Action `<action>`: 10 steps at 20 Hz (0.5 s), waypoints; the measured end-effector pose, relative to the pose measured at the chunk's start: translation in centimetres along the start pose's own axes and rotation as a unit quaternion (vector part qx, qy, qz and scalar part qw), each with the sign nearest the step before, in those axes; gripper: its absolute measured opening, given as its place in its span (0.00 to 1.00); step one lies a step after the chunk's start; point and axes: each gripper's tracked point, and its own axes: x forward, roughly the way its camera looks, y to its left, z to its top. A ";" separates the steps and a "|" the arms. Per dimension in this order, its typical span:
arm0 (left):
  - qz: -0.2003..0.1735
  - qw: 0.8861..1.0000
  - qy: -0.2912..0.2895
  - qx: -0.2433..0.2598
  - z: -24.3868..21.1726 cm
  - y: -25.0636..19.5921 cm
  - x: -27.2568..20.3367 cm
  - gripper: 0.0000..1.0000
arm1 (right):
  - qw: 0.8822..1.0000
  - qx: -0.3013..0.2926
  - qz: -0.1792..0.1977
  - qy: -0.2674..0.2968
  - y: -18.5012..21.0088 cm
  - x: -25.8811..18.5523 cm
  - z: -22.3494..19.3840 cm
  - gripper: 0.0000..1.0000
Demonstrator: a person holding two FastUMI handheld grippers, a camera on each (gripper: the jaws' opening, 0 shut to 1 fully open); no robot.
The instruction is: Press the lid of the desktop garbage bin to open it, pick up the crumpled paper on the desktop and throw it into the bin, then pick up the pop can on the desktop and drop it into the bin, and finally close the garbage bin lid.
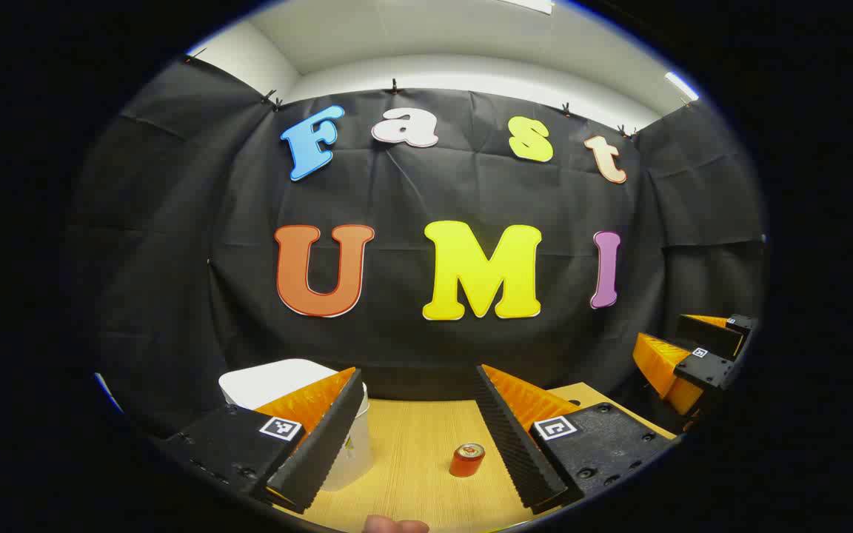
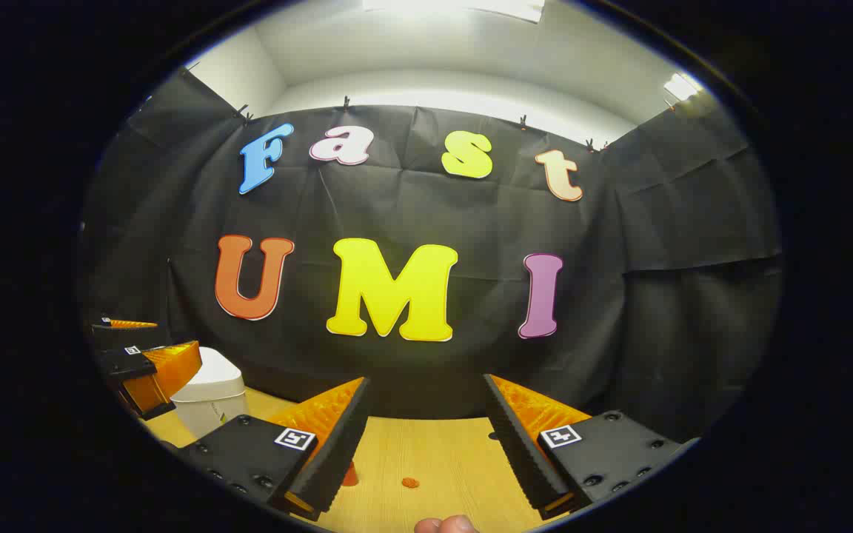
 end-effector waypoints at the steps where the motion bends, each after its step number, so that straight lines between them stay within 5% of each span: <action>1: 0.002 1.000 0.001 0.000 -0.1 0.1 0.2 0.98 | 1.000 0.001 0.002 0.001 0.1 0.2 -0.1 0.94; 10: 0.018 1.000 0.005 0.001 -0.1 0.6 0.1 0.98 | 1.000 0.007 0.023 0.000 1.3 1.2 0.0 0.94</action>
